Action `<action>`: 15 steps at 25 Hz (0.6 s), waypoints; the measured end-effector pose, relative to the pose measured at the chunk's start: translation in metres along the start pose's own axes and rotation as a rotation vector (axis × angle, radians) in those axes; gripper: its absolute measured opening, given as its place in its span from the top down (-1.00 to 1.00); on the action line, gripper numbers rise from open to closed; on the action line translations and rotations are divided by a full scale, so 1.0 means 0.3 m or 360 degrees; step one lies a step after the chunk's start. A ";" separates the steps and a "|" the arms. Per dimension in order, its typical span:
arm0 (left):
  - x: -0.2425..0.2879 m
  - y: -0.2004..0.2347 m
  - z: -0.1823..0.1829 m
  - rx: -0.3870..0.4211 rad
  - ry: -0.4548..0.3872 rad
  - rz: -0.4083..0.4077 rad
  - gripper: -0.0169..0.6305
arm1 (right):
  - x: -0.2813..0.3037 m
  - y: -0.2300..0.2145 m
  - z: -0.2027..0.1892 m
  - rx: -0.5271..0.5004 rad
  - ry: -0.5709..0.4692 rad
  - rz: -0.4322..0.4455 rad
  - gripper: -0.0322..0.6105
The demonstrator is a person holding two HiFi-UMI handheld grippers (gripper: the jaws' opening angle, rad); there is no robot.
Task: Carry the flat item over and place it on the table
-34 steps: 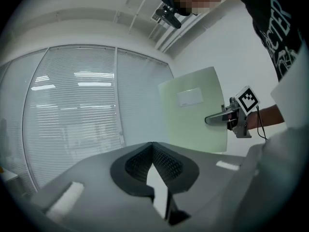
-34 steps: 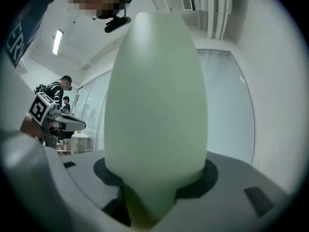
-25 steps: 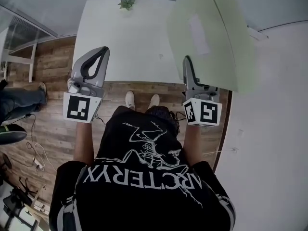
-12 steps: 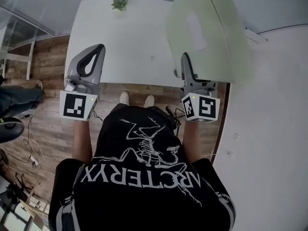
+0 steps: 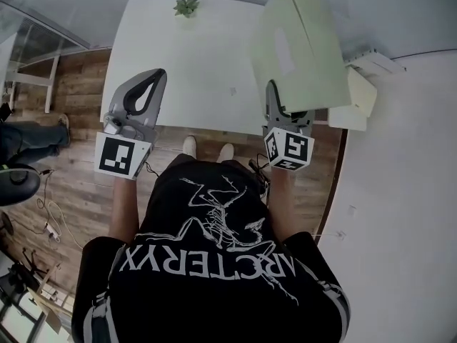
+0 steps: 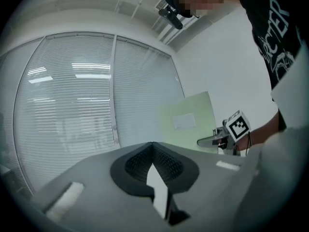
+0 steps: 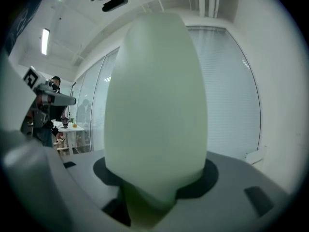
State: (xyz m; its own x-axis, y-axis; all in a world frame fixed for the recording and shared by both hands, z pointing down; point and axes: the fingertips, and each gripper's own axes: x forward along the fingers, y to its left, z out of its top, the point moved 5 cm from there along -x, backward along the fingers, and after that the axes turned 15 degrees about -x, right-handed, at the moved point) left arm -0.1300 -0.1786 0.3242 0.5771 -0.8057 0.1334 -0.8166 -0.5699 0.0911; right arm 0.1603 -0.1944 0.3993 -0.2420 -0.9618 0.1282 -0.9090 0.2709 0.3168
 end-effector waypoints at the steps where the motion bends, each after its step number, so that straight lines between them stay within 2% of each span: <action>1: 0.003 -0.001 0.001 -0.0003 0.0004 -0.0005 0.92 | 0.018 0.015 -0.040 0.0004 0.0041 0.0005 0.08; 6: -0.011 -0.018 0.003 -0.0002 0.0058 -0.0040 0.92 | 0.112 0.093 -0.224 0.0084 0.0224 -0.0017 0.08; 10: -0.037 -0.031 -0.019 -0.0016 0.0123 -0.0053 0.92 | 0.182 0.149 -0.327 0.0069 0.0324 0.0029 0.08; 15: -0.055 -0.024 -0.040 0.0010 0.0201 -0.0031 0.93 | 0.222 0.179 -0.415 0.0075 0.0356 0.0036 0.08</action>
State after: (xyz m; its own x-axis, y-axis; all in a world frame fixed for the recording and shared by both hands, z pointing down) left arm -0.1336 -0.1594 0.3331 0.5877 -0.7678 0.2552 -0.8050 -0.5866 0.0890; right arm 0.1376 -0.2389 0.5419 -0.1862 -0.9213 0.3414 -0.9202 0.2853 0.2681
